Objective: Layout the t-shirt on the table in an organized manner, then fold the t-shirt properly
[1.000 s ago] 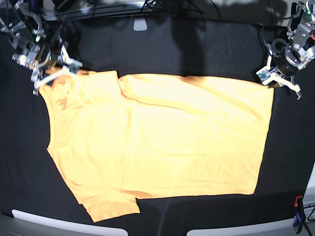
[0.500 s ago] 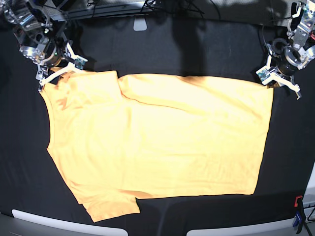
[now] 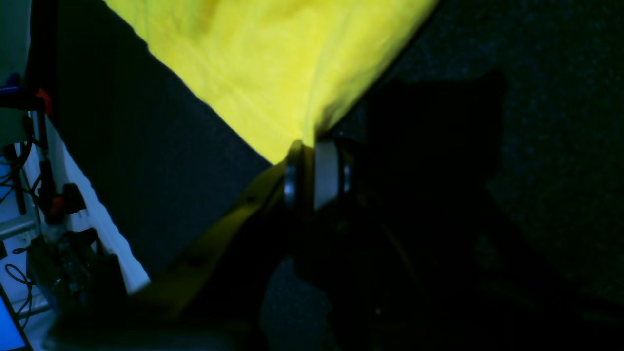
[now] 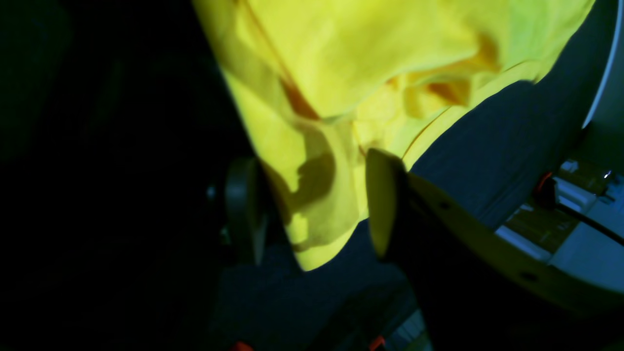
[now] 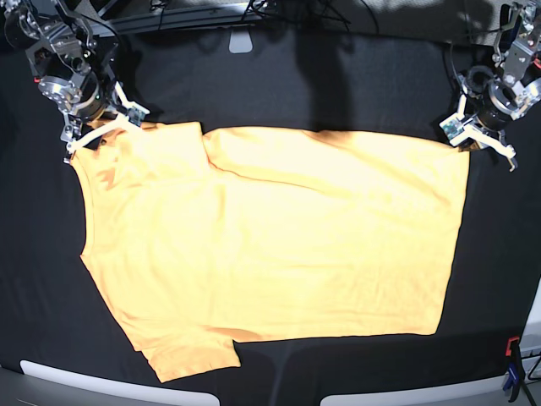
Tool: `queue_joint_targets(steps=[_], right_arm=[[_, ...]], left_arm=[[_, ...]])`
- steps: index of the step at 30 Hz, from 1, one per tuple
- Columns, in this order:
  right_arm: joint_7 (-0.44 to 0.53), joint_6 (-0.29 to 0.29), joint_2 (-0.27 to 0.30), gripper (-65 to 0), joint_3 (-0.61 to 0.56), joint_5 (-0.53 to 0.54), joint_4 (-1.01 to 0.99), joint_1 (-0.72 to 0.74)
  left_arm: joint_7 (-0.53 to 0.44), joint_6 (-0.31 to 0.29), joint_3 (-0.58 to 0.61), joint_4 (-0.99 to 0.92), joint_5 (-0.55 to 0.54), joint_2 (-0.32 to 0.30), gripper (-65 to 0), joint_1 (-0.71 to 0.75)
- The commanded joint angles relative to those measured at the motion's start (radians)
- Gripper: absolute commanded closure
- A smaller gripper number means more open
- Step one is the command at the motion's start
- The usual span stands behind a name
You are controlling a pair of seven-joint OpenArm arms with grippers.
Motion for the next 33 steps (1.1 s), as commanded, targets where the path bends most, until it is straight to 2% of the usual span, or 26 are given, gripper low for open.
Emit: queue_joint_targets(steps=[1,5,9,15,26,28,31,33], right_arm=[[-0.014,-0.013,0.023,-27.5,0.007,-0.037,0.006,0.011],[-0.055,-0.072,0.065,-27.5,0.008,-0.044,0.006,0.013],[-0.068,-0.090,0.116,-27.5,0.008,-0.018,0.006,0.013],[-0.039,-0.077,0.107,-20.4,0.008,0.093,0.006,0.013],[0.004,-0.064,0.099,-19.9,0.008,0.092,0.006,0.013],[0.003,-0.064,0.099,-14.7,0.008,0.092,0.006,0.013],[0.003,-0.064,0.099,-1.3,0.008,0.092,0.006,0.013],[0.003,-0.064,0.099,0.0,0.008,0.092,0.006,0.013]], left_arm=[[0.002,0.000,-0.006,0.006,0.002,-0.017,0.0,-0.002],[0.002,0.000,-0.006,0.006,0.002,-0.017,0.0,-0.002],[0.002,0.000,-0.006,0.006,0.002,-0.017,0.0,-0.002],[0.002,0.000,-0.006,0.006,0.002,-0.017,0.0,-0.002],[0.002,0.000,-0.006,0.006,0.002,-0.017,0.0,-0.002],[0.002,0.000,-0.006,0.006,0.002,-0.017,0.0,-0.002],[0.002,0.000,-0.006,0.006,0.002,-0.017,0.0,-0.002],[0.002,0.000,-0.006,0.006,0.002,-0.017,0.0,-0.001]])
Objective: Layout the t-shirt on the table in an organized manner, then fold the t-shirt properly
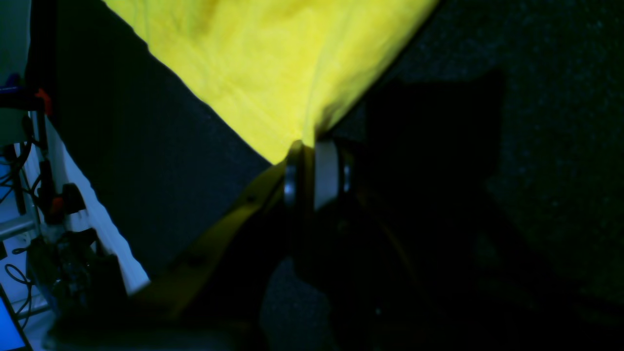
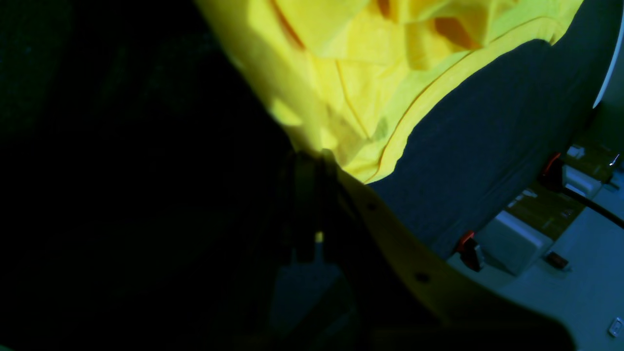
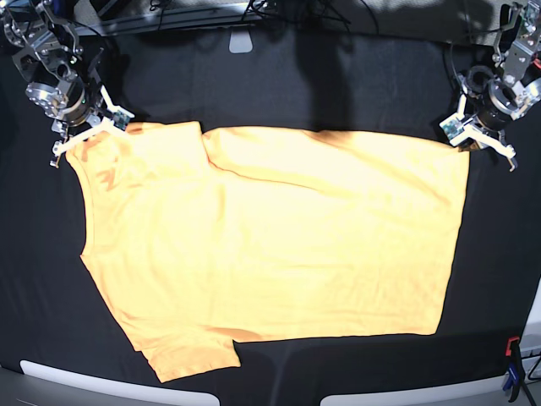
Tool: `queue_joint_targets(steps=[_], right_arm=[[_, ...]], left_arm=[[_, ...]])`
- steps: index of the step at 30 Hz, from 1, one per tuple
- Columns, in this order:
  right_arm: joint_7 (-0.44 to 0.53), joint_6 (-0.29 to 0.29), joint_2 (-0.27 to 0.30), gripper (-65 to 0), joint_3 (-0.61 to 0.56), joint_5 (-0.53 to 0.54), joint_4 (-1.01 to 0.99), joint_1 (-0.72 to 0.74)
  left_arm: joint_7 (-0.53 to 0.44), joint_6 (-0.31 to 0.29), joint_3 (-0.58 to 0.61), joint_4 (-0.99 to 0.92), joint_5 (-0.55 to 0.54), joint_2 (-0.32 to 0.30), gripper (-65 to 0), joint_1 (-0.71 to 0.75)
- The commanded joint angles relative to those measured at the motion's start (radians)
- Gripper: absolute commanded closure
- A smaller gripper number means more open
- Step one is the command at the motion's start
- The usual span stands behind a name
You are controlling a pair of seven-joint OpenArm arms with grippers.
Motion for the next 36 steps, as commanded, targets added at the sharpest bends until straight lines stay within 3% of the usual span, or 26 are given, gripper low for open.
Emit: queue_joint_targets(steps=[1,7,15,26,36], right_arm=[[-0.001,-0.008,0.019,0.0,0.011,-0.013,0.012,0.008],[-0.056,-0.006,0.031,0.0,0.011,-0.044,0.013,-0.015],[-0.075,-0.032,0.147,0.0,0.011,-0.033,0.100,-0.170],[-0.110,-0.038,0.150,0.0,0.011,-0.039,0.170,-0.304],[-0.121,-0.038,0.150,0.0,0.011,-0.039,0.170,-0.328]], left_arm=[[0.002,0.000,-0.006,0.007,0.002,-0.017,0.0,0.002],[0.003,0.000,-0.006,0.011,0.002,-0.026,0.0,0.045],[0.012,0.000,-0.006,0.074,-0.074,-0.111,0.0,0.181],[0.033,0.000,-0.006,0.138,-0.077,-0.137,0.0,0.323],[0.042,-0.001,-0.006,0.138,-0.077,-0.137,0.0,0.356]])
